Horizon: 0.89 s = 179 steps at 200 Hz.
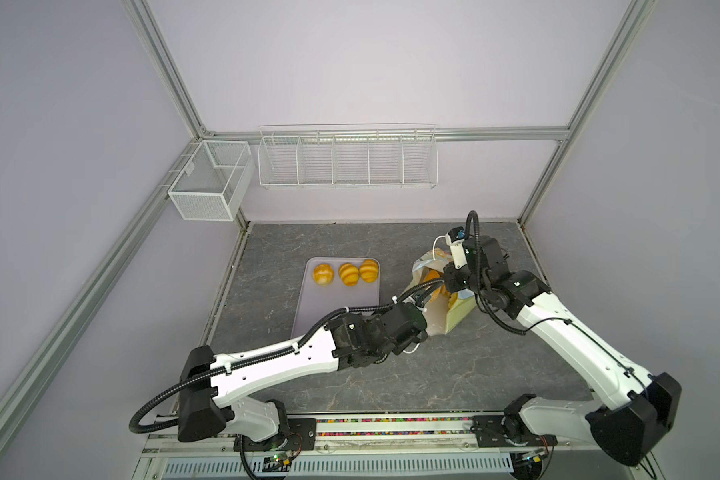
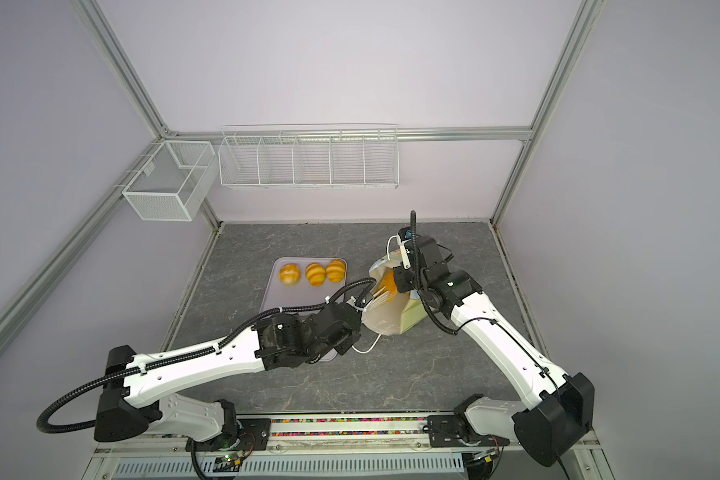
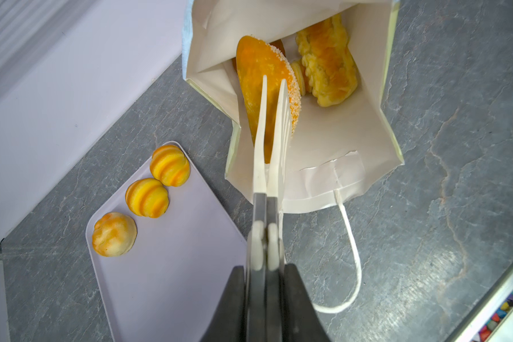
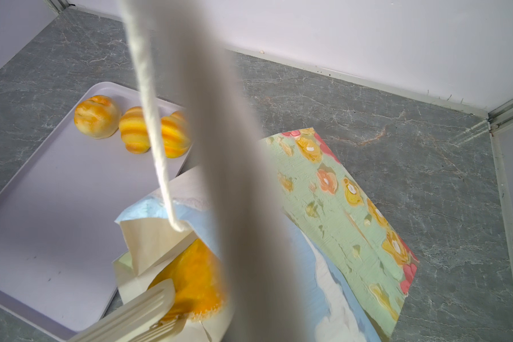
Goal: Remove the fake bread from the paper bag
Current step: 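Lift the sugared bun out of the bag and carry it over the tray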
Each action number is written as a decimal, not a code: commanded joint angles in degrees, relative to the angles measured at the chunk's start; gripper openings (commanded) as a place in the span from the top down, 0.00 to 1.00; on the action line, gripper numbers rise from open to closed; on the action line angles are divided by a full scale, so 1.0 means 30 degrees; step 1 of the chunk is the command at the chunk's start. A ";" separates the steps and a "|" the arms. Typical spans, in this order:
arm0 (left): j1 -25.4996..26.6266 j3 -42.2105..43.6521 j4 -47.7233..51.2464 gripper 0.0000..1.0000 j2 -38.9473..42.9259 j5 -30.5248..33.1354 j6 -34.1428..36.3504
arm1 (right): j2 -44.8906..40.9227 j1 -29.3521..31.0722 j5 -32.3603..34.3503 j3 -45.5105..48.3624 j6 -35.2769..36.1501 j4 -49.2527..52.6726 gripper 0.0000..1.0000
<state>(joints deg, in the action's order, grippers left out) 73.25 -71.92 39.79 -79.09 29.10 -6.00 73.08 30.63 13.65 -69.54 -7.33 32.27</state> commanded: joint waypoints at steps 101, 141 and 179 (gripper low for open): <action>-0.0876 0.3782 -0.0176 1.00 0.7554 -0.1527 -0.2891 | 0.1809 -0.0016 0.0297 -0.1386 -0.0275 0.0029 0.93; -0.2064 0.4530 -0.0021 1.00 0.9439 -0.1932 -0.4176 | 0.1903 -0.0018 0.0436 -0.1483 -0.0228 0.0066 0.93; -0.5805 0.5939 -0.0453 1.00 1.0604 -0.5393 -0.6133 | 0.1655 -0.0030 0.0514 -0.1335 -0.0272 0.0224 0.93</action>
<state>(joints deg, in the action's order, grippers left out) 61.58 -56.71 40.49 -49.28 19.97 -18.68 77.97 30.63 14.26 -73.30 -7.51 32.12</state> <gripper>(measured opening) 0.183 0.068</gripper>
